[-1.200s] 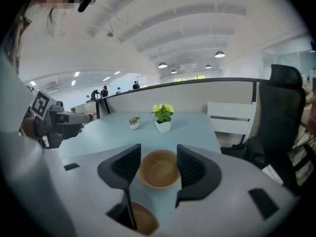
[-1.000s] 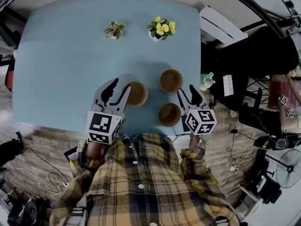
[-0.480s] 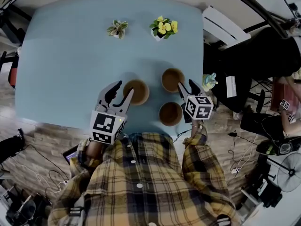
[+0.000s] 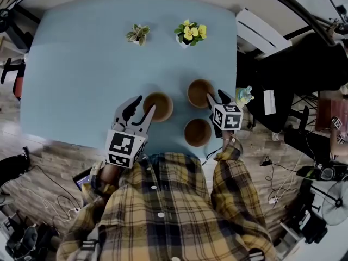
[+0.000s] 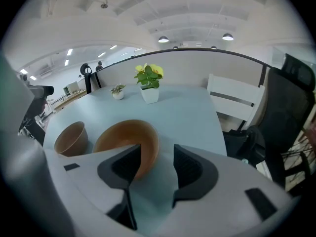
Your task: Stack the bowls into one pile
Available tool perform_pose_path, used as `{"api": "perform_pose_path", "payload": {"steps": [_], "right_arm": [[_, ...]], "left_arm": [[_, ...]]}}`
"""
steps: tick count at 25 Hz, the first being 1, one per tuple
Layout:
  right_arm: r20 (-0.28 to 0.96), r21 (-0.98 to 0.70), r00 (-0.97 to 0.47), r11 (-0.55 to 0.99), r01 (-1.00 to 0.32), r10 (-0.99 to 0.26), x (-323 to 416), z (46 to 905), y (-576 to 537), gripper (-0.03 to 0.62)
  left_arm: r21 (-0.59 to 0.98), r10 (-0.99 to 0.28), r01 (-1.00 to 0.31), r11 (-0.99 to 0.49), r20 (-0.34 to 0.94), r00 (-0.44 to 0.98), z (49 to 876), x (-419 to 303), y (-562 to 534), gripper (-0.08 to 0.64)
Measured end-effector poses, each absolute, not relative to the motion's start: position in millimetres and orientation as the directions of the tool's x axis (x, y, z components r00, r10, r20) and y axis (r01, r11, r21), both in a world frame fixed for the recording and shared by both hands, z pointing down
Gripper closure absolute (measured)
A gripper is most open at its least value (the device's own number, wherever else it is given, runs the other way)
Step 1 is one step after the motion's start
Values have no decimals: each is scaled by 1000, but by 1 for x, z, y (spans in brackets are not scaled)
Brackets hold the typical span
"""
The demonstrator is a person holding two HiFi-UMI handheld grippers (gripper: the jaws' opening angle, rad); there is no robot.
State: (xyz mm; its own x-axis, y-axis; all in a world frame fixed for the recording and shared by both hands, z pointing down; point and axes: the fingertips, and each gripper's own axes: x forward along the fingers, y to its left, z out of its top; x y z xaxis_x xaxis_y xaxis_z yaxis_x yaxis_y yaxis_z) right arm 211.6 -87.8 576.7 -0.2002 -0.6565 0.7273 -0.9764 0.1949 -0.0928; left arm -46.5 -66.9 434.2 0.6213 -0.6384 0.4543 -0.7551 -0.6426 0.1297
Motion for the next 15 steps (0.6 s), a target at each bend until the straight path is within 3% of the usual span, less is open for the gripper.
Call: {"api": "perform_pose_path", "payload": {"steps": [7,12,15], "right_arm": [[751,-93,-221,231,-968,-623,210,588,-95,413],[753,-73,-224,260,-963,-619,208,590,-97,546],[752,-81,-234,266,-961,-617,206,588,-97,550]], "left_arm": [[120,-640,-755,-645,455,619,433,-43,-63,403],[117,-647,-761,-638,455,612,433,-46,-62,405],[117,-648,-762,-637,454,612,432,-46,-62,407]]}}
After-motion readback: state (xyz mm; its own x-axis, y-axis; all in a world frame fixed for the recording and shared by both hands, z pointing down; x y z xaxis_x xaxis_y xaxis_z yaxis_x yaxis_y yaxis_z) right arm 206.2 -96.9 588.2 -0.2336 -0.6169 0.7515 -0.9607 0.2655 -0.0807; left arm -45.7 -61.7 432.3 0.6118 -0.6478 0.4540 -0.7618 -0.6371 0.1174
